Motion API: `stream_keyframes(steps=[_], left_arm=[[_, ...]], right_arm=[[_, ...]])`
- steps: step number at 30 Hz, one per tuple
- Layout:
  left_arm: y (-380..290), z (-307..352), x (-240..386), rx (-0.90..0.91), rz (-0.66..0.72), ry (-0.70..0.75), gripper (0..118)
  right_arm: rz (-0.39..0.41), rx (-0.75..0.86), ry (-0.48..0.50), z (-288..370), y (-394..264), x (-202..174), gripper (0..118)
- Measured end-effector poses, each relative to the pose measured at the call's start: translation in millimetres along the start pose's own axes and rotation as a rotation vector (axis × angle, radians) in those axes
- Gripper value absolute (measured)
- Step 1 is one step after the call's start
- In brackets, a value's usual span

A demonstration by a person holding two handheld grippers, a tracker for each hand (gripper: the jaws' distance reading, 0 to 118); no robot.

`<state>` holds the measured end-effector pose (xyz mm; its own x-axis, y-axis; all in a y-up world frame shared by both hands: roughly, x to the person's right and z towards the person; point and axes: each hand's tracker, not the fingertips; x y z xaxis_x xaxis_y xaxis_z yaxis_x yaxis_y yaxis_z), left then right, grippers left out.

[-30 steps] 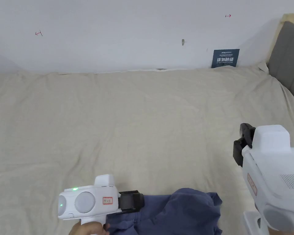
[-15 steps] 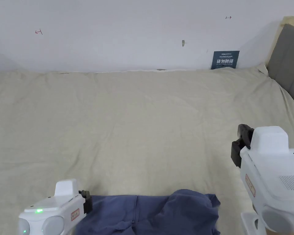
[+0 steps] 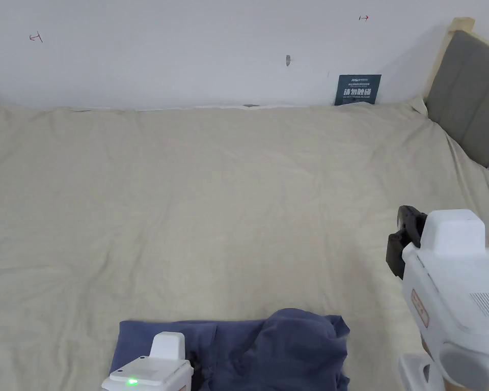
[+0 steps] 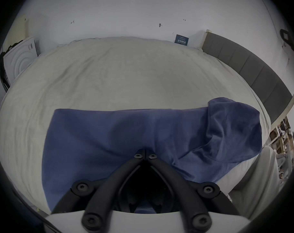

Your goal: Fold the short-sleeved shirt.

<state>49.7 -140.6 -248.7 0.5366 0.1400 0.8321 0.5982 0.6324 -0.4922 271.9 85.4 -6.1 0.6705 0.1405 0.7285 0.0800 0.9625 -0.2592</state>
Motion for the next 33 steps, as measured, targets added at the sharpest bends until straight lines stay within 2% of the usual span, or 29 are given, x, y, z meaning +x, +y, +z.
stream_keyframes(steps=[9,14,17,20,23,24,25,32,33], left_arm=[[5.8,0.7,3.9,-0.004,-0.001,-0.01,0],[35.5,51.8,-35.0,0.071,0.184,-0.183,0],[48.9,79.3,-72.6,0.083,0.29,-0.309,5],[50.4,94.2,-113.6,0.058,0.371,-0.353,37],[43.8,96.8,-145.0,-0.015,0.414,-0.327,83],[40.5,96.6,-153.4,-0.037,0.425,-0.311,105],[36.8,95.6,-160.5,-0.055,0.428,-0.293,116],[11.9,65.2,-187.6,-0.101,0.477,-0.272,118],[9.4,59.7,-190.4,-0.108,0.478,-0.283,116]], right_arm=[[-0.001,-0.003,-0.004,-0.2,-0.1,-0.2,2],[0.004,0.007,0.012,0.1,5.3,-7.3,2],[0.001,0.012,0.026,-0.3,7.4,-12.9,2],[0.0,0.015,0.039,-1.2,8.3,-20.2,2],[0.005,0.011,0.055,-3.5,8.2,-27.2,2],[0.006,0.009,0.059,-4.2,8.0,-29.1,2],[0.009,0.007,0.061,-5.5,7.8,-31.8,2],[0.018,-0.013,0.083,-14.8,6.4,-44.3,2],[0.021,-0.015,0.084,-15.5,6.1,-45.3,2]])
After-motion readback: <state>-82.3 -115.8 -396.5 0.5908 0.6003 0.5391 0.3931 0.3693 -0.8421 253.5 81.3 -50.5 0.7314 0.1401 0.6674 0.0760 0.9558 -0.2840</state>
